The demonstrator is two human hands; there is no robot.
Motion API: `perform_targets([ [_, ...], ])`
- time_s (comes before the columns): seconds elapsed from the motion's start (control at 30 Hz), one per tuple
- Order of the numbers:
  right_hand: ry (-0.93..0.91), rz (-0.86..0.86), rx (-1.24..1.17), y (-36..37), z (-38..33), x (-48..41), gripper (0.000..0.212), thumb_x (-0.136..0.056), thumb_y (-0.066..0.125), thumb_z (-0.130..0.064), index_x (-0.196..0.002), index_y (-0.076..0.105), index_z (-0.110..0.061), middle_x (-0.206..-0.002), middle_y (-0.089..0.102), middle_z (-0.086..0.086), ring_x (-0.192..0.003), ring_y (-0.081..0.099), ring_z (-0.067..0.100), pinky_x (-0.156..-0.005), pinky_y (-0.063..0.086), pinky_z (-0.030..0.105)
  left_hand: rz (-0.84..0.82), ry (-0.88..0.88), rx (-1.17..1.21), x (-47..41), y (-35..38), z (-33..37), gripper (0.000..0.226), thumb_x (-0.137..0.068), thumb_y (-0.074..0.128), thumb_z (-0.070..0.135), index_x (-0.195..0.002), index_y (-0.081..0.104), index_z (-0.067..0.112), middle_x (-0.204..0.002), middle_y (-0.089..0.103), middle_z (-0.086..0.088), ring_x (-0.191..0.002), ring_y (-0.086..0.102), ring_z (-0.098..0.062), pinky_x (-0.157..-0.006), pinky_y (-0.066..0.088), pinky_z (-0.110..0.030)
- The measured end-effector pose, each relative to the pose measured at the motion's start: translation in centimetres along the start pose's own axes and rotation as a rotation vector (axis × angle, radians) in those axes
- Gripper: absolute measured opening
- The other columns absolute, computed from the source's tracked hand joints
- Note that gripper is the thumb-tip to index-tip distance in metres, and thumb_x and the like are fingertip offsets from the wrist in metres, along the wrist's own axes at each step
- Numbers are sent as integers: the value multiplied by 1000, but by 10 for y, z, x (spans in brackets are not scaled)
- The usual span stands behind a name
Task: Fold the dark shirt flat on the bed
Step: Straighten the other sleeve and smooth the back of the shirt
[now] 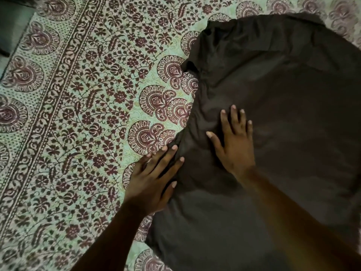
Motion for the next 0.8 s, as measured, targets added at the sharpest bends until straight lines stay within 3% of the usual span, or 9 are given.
perform_targets([
  [0.1,-157,-49,57,9,-22,19,76,-104,30,-60,-164,26,-14,-174,11,8,-161,6,34,-128,15,58,65,-69,106,3,-1,-2,58,-105,43,43,-159,42,23,-172,27,-1,-154,37,-24,-114,39,-48],
  [0.17,-190,-49,-8,9,-31,34,71,-105,30,-56,-163,29,-15,-174,14,5,-162,6,29,-128,17,54,170,-219,294,2,-4,-5,54,-105,46,38,-153,50,14,-162,44,-5,-141,51,-29,-109,42,-45],
  [0.27,-73,10,-194,5,-35,54,62,-107,34,-49,-158,42,-15,-172,24,1,-161,15,20,-129,18,48,271,-430,516,-18,-13,-6,38,-103,54,36,-131,68,15,-130,63,-7,-118,58,-30,-96,46,-48],
  [0.37,28,110,-333,5,-43,69,54,-105,44,-40,-147,57,-9,-165,40,5,-156,30,22,-126,28,50,86,-591,505,-42,-16,-12,28,-92,72,44,-110,72,22,-108,66,0,-112,55,-27,-93,33,-42],
  [0.43,100,173,-365,4,-52,72,46,-103,50,-33,-137,66,-5,-157,50,9,-151,40,25,-122,35,53,13,-573,514,-47,-24,-19,26,-91,75,43,-98,71,18,-101,63,-1,-109,55,-29,-92,35,-42],
  [0.5,171,197,-365,3,-60,71,41,-101,54,-28,-129,70,-3,-150,58,12,-146,48,28,-118,40,55,102,-580,638,-47,-44,-33,25,-97,70,39,-96,68,13,-101,60,-5,-102,57,-29,-82,44,-33],
  [0.57,240,203,-331,0,-72,65,43,-100,53,-29,-125,73,-2,-144,62,15,-141,52,32,-116,44,52,243,-738,869,-45,-67,-63,30,-104,61,35,-108,66,6,-107,63,-11,-98,61,-26,-76,53,-28],
  [0.7,330,243,-349,-5,-117,48,38,-97,52,-29,-110,76,-3,-118,72,14,-108,68,32,-96,57,43,489,-1044,1398,-36,-102,-149,17,-104,62,39,-103,69,24,-111,72,-2,-109,70,-25,-94,60,-55],
  [0.8,389,285,-495,-19,-170,28,24,-95,57,-24,-89,70,-5,-82,69,13,-73,65,28,-69,54,39,574,-1006,1466,-40,-127,-198,8,-104,63,26,-99,66,21,-103,73,3,-100,71,-21,-82,62,-38],
])
Point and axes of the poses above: each hand's wrist, its own x-axis away from the middle knuckle, its own y-axis out of the palm, z = x × y, the point moved 3 cm from there along -x, towards the middle knuckle
